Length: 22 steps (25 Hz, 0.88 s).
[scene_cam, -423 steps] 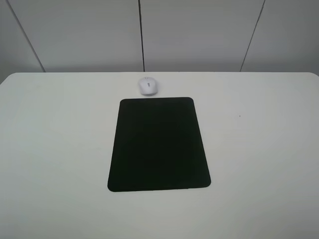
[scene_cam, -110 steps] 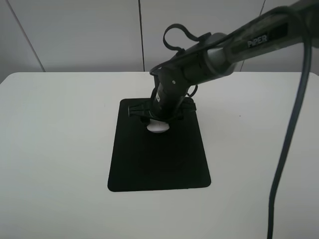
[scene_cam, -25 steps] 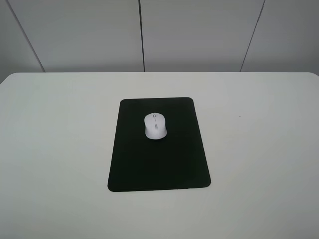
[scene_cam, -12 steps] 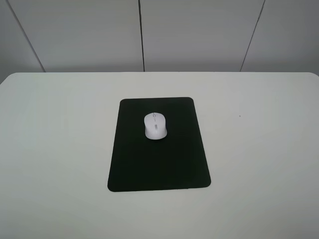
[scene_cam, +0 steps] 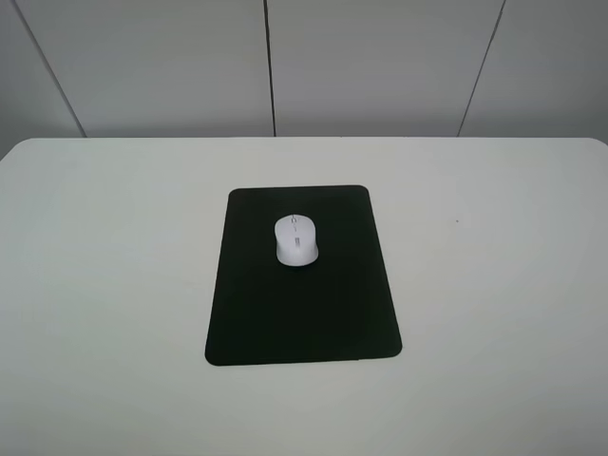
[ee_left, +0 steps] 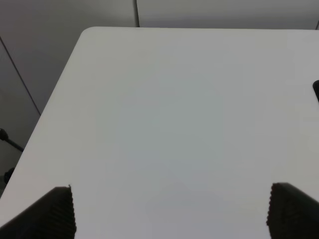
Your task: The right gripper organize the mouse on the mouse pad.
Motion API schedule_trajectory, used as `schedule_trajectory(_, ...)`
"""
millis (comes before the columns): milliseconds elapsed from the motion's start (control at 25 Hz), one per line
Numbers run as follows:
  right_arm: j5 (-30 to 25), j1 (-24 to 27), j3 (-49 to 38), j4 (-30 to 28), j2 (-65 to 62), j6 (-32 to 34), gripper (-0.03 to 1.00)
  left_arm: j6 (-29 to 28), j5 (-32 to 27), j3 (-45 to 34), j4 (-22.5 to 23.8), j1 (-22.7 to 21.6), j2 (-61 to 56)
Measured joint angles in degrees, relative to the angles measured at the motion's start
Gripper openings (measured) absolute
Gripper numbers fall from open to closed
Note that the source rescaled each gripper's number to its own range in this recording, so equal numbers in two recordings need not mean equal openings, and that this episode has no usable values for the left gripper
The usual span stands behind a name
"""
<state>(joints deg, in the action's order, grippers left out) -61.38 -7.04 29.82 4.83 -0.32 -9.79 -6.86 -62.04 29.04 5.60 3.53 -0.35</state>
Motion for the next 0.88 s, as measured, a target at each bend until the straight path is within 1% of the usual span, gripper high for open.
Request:
schedule_trajectory(520, -0.22, 0.36, 0.0, 0.18, 0.0, 0.05, 0.62, 0.0, 0.0, 0.0, 0.0, 0.0, 0.0)
schedule_trajectory(640, -0.22, 3.3, 0.0, 0.24, 0.0, 0.28, 0.62, 0.0, 0.0, 0.0, 0.0, 0.0, 0.0)
schedule_trajectory(760, -0.22, 8.53, 0.0, 0.24, 0.0, 0.53, 0.62, 0.0, 0.0, 0.0, 0.0, 0.0, 0.0)
schedule_trajectory(880, -0.22, 11.86, 0.0, 0.5, 0.0, 0.85, 0.62, 0.0, 0.0, 0.0, 0.0, 0.0, 0.0)
